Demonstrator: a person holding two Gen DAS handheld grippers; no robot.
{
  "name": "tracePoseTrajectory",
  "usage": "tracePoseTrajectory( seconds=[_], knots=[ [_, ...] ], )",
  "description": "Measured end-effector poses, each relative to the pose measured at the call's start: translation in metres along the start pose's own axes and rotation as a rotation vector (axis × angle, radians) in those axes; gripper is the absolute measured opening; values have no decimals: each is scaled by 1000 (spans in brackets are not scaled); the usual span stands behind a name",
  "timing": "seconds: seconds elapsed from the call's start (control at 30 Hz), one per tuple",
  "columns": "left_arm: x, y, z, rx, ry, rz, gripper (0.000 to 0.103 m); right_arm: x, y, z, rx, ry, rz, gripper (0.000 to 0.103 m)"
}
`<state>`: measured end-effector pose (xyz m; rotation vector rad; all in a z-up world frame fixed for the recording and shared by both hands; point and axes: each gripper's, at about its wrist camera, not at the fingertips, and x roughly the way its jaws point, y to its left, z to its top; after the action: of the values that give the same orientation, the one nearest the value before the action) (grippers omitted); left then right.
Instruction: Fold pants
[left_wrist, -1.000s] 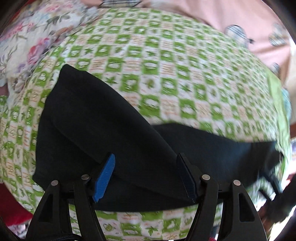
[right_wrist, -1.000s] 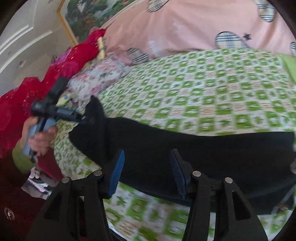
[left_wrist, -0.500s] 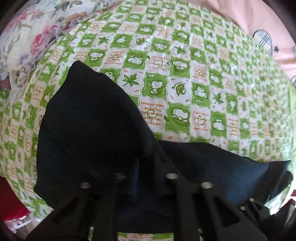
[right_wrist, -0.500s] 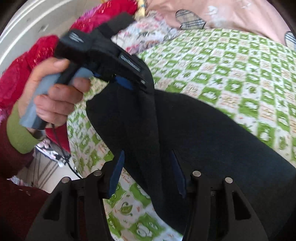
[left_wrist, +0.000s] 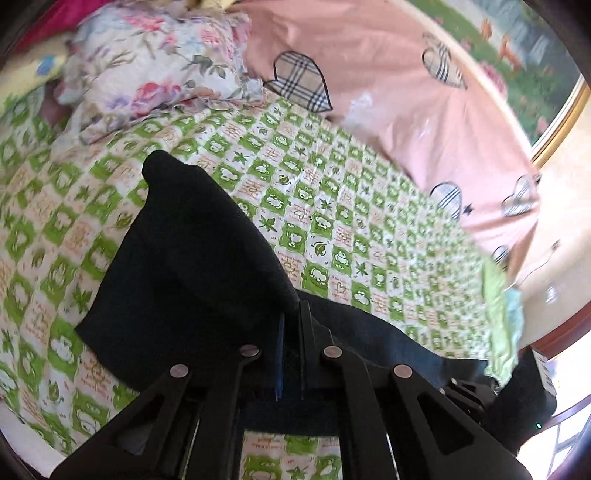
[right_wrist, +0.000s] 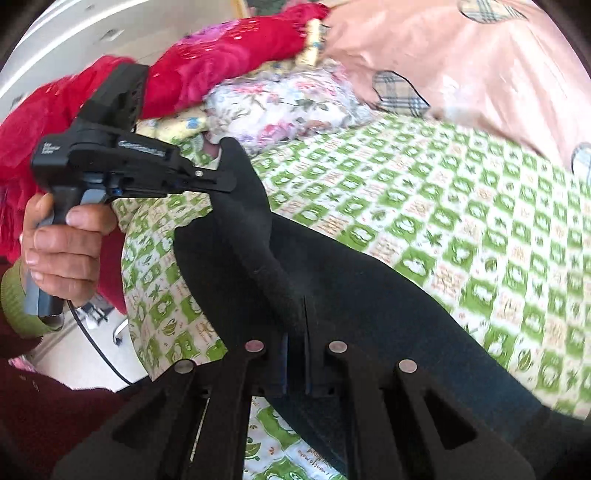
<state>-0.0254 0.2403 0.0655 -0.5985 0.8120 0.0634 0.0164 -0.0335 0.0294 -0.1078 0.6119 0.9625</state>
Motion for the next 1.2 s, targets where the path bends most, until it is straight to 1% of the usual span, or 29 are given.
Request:
tracePoseTrajectory(
  seconds=[0.1, 0.13, 0.3, 0.47, 0.6, 0.63, 0.67, 0.7, 0.73, 0.8, 0.83, 0.87, 0.93, 1.0, 1.03, 1.07, 1.13, 1.2],
  knots=[
    [3, 20, -15, -33, 15, -27, 4, 10, 7, -6, -34, 44, -10, 7],
    [10, 23, -19, -42, 22, -30, 4, 13, 9, -9, -40, 54, -13, 7],
    [16, 48, -46, -73, 53, -42, 4, 24, 21, -22, -95, 118, -40, 7],
    [21, 59, -56, -79, 80, -50, 4, 29, 25, -25, -118, 149, -59, 7],
    [24, 62, -63, -60, 105, -47, 5, 30, 26, -24, -130, 171, -62, 7],
    [25, 64, -65, -62, 115, -42, 7, 31, 26, -23, -131, 184, -57, 8],
    [25, 67, -66, -66, 126, -42, 10, 32, 26, -23, -129, 191, -51, 12],
    [25, 68, -66, -69, 132, -43, 11, 32, 26, -22, -120, 202, -49, 14],
    [23, 70, -66, -71, 136, -39, 14, 32, 26, -22, -114, 207, -46, 15],
    [17, 73, -65, -59, 138, -14, 19, 29, 26, -20, -100, 215, -34, 20],
    [13, 74, -65, -55, 135, -7, 26, 26, 26, -19, -91, 211, -21, 25],
    [8, 75, -63, -54, 133, 13, 42, 23, 26, -18, -83, 206, -9, 30],
    [2, 80, -61, -64, 134, 51, 60, 15, 24, -15, -53, 187, 24, 34],
    [-1, 88, -56, -104, 143, 54, 65, 6, 19, -8, -15, 155, 51, 36],
    [0, 91, -54, -119, 156, 67, 71, 4, 18, -5, -2, 144, 57, 36],
    [1, 95, -51, -142, 172, 84, 73, 1, 14, 0, 20, 126, 63, 36],
    [2, 105, -44, -199, 190, 89, 74, -4, 3, 9, 71, 91, 68, 36],
    [5, 114, -35, -253, 206, 103, 76, -3, -12, 20, 121, 67, 38, 36]
  ],
)
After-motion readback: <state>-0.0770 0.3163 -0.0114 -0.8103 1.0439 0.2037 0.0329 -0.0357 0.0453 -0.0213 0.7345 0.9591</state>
